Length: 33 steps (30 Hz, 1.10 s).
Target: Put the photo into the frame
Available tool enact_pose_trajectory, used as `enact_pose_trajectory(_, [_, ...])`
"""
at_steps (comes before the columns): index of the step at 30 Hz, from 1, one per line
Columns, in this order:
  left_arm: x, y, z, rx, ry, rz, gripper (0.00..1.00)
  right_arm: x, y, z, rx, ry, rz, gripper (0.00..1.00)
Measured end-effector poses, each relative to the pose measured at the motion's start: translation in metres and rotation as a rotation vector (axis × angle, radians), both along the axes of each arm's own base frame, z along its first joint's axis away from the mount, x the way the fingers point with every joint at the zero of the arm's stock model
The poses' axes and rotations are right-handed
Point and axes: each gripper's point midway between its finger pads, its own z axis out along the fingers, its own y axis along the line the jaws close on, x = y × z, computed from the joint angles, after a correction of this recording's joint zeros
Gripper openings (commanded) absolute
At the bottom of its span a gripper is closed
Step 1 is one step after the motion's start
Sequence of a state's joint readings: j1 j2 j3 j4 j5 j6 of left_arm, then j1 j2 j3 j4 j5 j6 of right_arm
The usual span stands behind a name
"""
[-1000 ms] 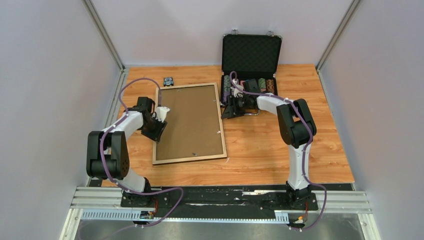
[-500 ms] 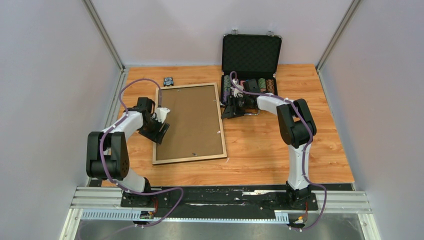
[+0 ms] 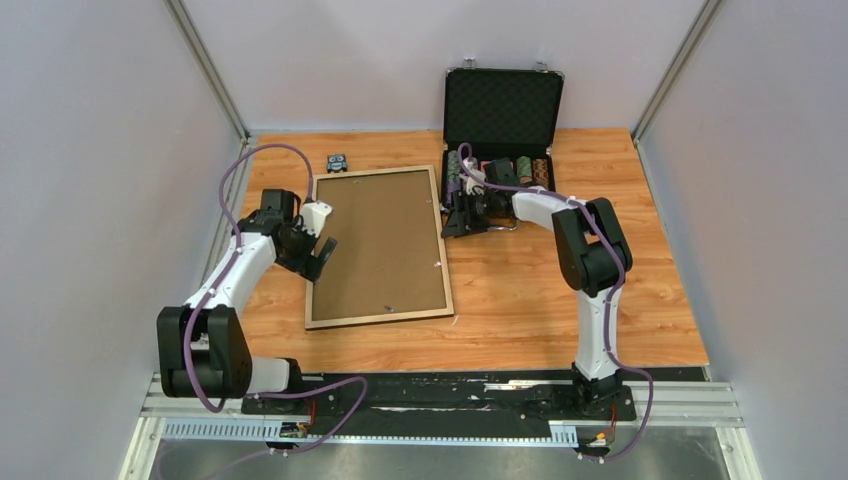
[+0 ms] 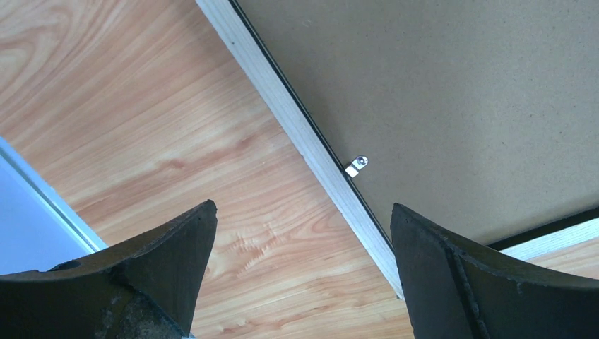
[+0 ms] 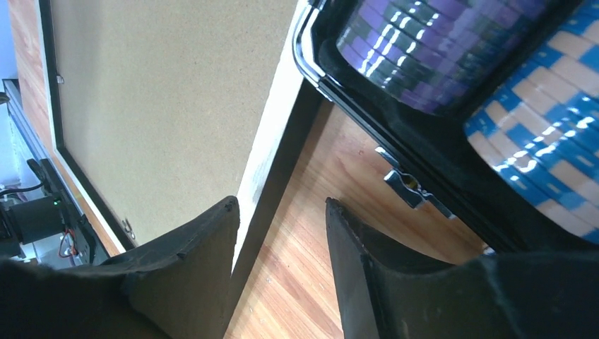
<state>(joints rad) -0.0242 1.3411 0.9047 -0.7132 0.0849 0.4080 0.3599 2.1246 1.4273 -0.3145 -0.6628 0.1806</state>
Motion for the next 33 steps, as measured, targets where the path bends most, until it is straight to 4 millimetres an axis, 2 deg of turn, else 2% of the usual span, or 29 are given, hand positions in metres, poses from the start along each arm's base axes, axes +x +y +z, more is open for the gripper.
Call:
enact_pose_trajectory(8, [0.001, 0.002, 0.005, 0.007, -0.013, 0.006, 1.0, -0.005, 0.017, -0.001, -0.035, -0.044, 0.032, 0.5])
enact_pose_trajectory(14, [0.0, 0.002, 0.005, 0.008, -0.01, 0.01, 1.0, -0.004, 0.026, -0.004, -0.087, -0.089, 0.038, 0.42])
enact_pose_trajectory(16, [0.0, 0.002, 0.005, 0.008, -0.01, 0.01, 1.0, -0.002, 0.026, -0.006, -0.108, -0.102, 0.03, 0.37])
enact_pose_trajectory(22, [0.0, 0.002, 0.005, 0.008, -0.01, 0.01, 1.0, 0.003, 0.031, -0.005, -0.157, -0.148, 0.018, 0.13])
enact_pose_trajectory(26, [0.0, 0.002, 0.005, 0.008, -0.01, 0.01, 1.0, 0.009, 0.03, -0.003, -0.18, -0.171, 0.0, 0.02])
enact_pose_trajectory(33, [0.001, 0.002, 0.006, 0.008, -0.013, 0.01, 1.0, 0.017, 0.021, -0.001, -0.241, -0.249, 0.044, 0.0])
